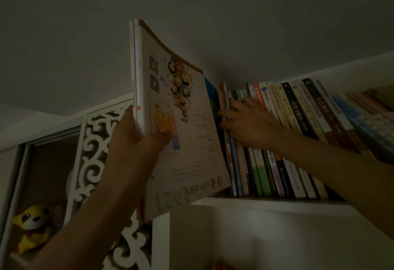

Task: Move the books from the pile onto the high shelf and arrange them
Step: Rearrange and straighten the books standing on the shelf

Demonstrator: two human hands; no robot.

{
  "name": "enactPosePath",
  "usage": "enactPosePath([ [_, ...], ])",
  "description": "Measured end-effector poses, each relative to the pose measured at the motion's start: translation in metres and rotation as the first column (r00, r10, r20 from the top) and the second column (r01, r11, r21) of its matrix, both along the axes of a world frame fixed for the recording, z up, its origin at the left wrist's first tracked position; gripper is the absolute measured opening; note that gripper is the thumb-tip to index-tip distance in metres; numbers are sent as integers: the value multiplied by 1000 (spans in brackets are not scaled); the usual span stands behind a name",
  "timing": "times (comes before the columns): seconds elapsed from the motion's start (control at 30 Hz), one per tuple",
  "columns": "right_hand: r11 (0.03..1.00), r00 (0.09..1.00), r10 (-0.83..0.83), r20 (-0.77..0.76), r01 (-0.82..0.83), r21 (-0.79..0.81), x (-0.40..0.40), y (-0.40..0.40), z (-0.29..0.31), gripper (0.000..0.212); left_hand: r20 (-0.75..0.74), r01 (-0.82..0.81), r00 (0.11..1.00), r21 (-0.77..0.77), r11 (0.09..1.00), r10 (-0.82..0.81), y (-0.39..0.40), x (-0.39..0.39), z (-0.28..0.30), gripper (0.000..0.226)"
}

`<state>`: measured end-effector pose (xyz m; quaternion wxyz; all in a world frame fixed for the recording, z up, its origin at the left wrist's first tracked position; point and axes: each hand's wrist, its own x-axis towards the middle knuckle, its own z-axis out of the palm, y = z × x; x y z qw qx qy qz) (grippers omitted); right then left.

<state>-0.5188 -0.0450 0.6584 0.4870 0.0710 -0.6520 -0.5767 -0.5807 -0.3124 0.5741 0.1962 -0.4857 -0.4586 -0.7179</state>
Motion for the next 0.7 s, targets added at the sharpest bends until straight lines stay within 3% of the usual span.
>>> enactPosePath([
  [0.2,999,999,33,-22,-33,7,8,7,0,31,-71,46,996,-16,999,-47,2,4,7,40],
  [0.37,996,997,74,23,-73,-45,15,7,0,36,-119,-88,989,-17,996,85,15,8,10,31],
  [0.7,998,999,38,16,-38,-42,17,8,1,35,-86,-201,976,-21,979,198,71,-5,6,40],
])
